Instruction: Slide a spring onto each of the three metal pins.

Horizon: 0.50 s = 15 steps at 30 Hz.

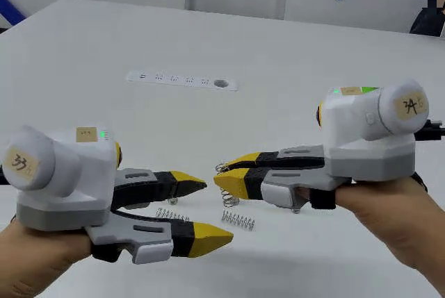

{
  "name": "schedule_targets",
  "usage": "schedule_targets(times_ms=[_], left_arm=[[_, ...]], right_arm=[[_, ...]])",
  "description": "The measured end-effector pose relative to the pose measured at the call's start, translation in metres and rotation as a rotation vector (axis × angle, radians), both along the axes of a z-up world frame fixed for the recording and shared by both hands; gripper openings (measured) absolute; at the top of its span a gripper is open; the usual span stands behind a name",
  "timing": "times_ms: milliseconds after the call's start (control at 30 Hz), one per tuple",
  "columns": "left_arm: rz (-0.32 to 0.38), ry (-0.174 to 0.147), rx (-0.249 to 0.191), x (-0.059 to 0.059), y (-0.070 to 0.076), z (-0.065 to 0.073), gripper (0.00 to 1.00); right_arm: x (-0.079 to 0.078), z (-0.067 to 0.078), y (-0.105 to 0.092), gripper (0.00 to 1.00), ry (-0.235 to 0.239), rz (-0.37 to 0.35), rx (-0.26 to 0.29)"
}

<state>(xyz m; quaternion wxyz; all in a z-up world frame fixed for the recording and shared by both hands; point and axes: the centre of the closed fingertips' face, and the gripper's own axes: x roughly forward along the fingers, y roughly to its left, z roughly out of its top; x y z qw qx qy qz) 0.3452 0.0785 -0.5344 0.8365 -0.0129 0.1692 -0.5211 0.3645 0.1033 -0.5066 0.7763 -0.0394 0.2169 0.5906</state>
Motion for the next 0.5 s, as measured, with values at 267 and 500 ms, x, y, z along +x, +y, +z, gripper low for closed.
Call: schedule_targets(times_ms=[267,500], left_arm=[[0.003,0.027,-0.027,0.004,-0.007,0.001,0.39],[-0.009,0.049,-0.001,0.007,-0.012,-0.009,0.29]], right_arm=[[-0.003,0.002,0.004,0.12,0.012,-0.001,0.046],[-0.004,-0.005,0.002,0.12,0.024,-0.001,0.047]])
